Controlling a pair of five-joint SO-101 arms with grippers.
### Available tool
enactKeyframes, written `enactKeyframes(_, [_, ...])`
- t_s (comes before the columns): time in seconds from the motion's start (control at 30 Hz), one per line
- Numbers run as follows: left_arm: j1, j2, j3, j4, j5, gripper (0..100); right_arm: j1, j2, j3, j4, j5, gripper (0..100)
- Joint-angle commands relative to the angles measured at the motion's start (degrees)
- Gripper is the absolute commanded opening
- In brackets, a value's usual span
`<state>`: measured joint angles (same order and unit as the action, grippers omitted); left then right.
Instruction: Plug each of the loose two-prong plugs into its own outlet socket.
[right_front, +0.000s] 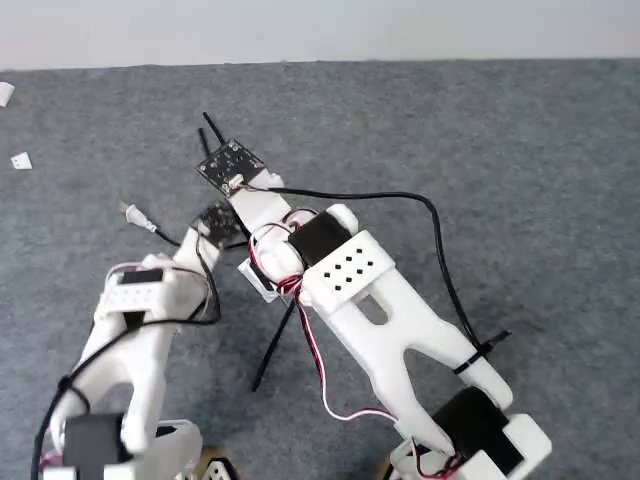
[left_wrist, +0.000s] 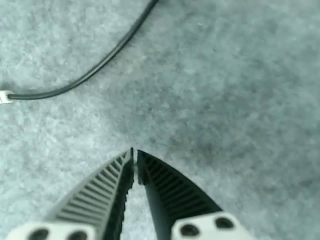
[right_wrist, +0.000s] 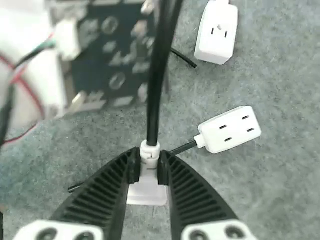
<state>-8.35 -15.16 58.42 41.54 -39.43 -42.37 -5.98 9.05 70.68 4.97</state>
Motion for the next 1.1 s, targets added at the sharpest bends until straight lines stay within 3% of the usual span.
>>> enactKeyframes(0.0, [1.41, -5.27, 2.07, -2.02, -2.2, 1, -0.31, -2.15, 0.97, -2.95, -0.97, 0.8])
enactKeyframes(0.37, [2.29, -7.65, 5.05, -1.76, -6.77, 1, -0.13, -2.24, 1.93, -3.91, -1.05, 0.8])
enactKeyframes(0.8, [1.85, -10.81, 6.73, -4.57, -3.08, 1, -0.48, -13.23, 2.9, 0.04, -2.64, 0.8])
enactKeyframes(1.07, [2.2, -10.9, 7.52, -4.22, -5.36, 1, -1.1, -16.13, 9.49, -7.34, -2.46, 0.8])
